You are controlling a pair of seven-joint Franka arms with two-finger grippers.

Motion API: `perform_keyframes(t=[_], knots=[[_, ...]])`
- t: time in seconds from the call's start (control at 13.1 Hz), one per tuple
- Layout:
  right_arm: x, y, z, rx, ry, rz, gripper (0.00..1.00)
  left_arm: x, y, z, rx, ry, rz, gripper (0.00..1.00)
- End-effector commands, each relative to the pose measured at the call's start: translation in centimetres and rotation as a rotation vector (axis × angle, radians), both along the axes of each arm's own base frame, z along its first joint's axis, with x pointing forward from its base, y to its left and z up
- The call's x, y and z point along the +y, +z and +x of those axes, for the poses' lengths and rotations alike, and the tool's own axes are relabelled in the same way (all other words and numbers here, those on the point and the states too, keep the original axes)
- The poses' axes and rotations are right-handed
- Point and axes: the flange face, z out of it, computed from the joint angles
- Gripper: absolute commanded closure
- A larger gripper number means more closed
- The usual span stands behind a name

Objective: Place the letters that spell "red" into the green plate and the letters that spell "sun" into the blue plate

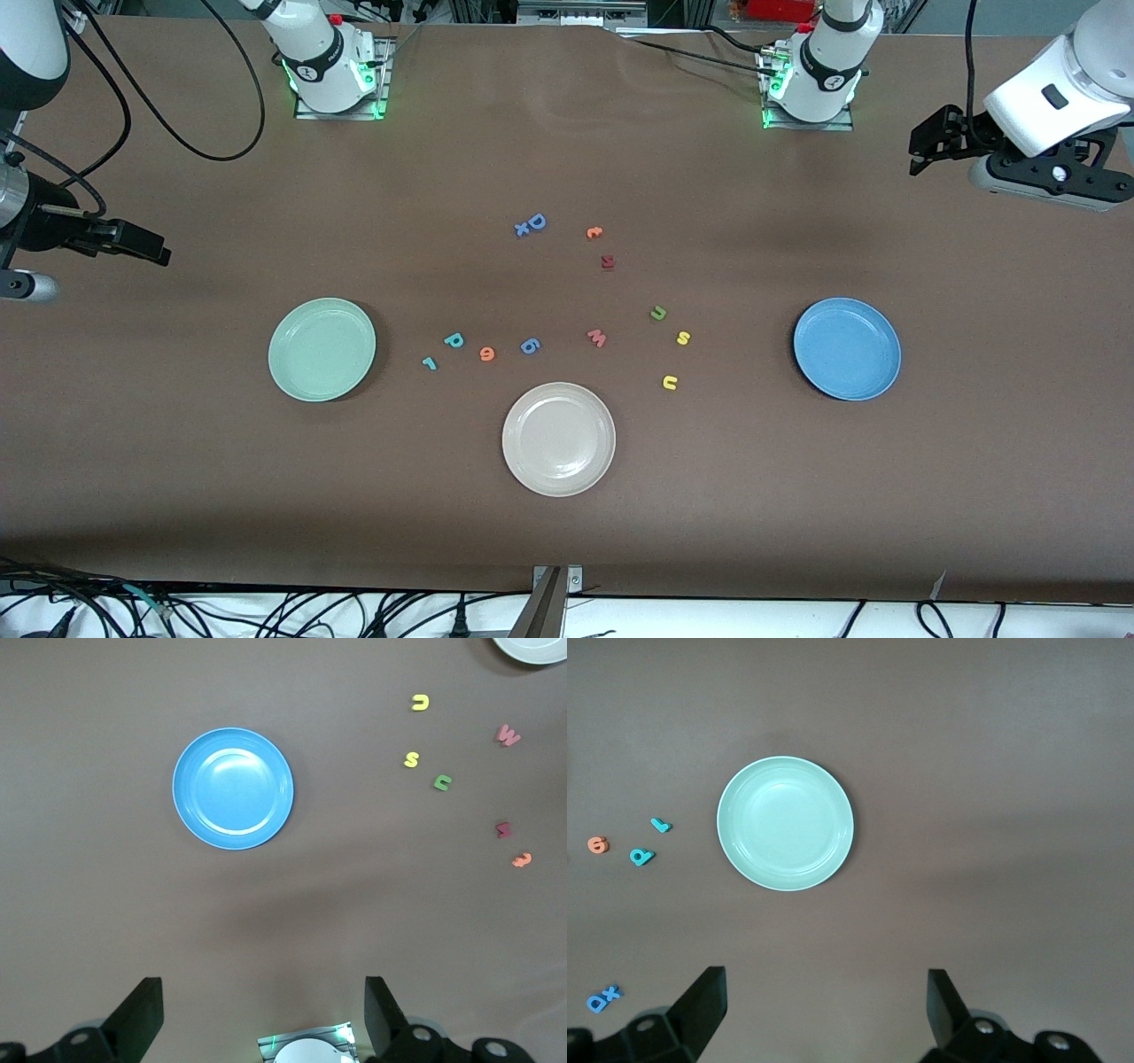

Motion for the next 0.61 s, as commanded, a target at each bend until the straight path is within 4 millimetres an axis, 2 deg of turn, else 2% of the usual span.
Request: perform_keyframes(t=[0.0, 0.23, 0.53], knots=[[-0.1, 0.4, 0.3, 0.007, 0.011, 0.024, 0.0, 0.95, 0.71, -0.23, 0.003, 0.003, 0.0, 0.0], [-0.11, 0.47, 0.31, 0.005, 0.015, 0.023, 0.0, 1.93, 0.86, -0.16, 0.0, 0.014, 0.0, 0.0], [-0.11, 0.47, 0.31, 0.005, 0.012, 0.023, 0.0, 1.19, 1.03, -0.42, 0.003, 0.012, 0.002, 0.0]])
